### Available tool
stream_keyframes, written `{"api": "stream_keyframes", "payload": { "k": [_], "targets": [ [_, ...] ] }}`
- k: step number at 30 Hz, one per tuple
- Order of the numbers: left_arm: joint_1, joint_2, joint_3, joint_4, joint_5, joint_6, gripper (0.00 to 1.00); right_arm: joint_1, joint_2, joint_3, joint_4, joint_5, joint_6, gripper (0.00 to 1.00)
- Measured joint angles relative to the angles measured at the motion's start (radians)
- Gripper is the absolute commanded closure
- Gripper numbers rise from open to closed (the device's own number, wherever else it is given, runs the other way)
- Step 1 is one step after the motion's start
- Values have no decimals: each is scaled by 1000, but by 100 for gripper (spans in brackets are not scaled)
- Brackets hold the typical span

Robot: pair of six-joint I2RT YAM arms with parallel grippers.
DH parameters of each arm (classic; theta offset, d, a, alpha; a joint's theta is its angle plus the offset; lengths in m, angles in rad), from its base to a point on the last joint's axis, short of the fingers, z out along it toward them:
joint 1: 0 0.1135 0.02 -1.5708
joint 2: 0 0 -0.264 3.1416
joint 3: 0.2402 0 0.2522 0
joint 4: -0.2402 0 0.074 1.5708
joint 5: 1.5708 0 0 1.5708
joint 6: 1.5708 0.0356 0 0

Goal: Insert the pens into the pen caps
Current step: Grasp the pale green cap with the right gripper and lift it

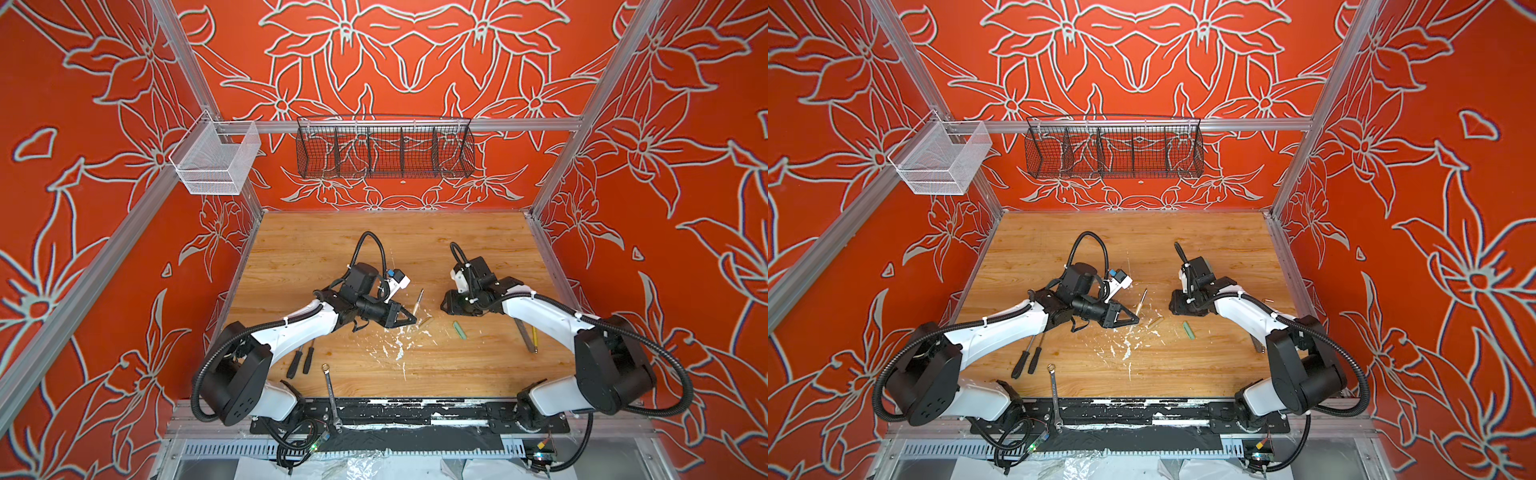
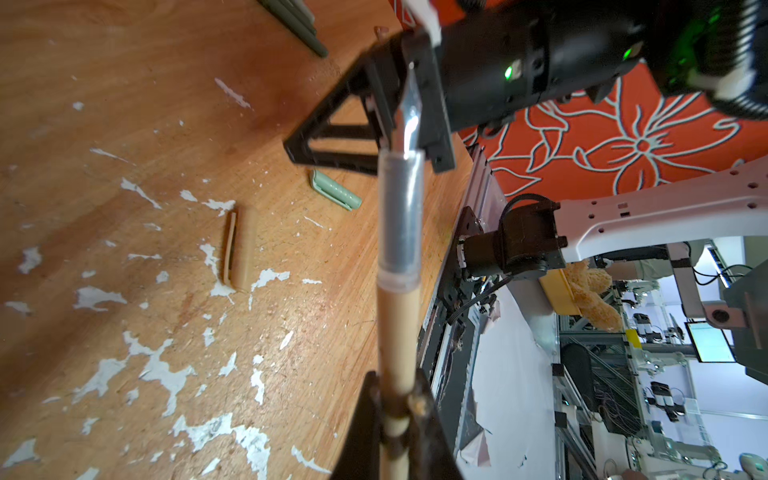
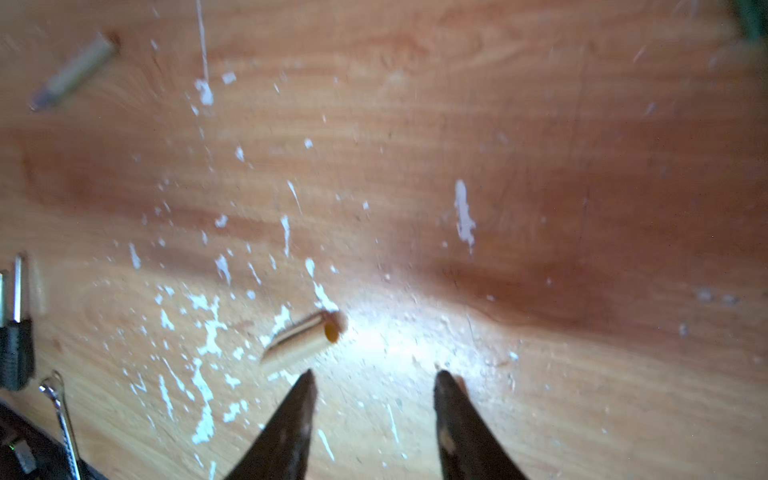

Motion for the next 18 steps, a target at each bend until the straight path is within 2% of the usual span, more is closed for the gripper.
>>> {"api": "stream_keyframes", "payload": {
  "k": [6,14,18],
  "targets": [
    [0,-16,-10,0,-26,0,100,0,-12,-59,-112,-3,-36,42],
    [2,-18,-20,-1,-32,1,100,0,28,-68,-132,5,-57,59],
    [5,-21,-23,-2,-32,2,100,0,47,-55,-134,9,-63,64]
  ]
}}
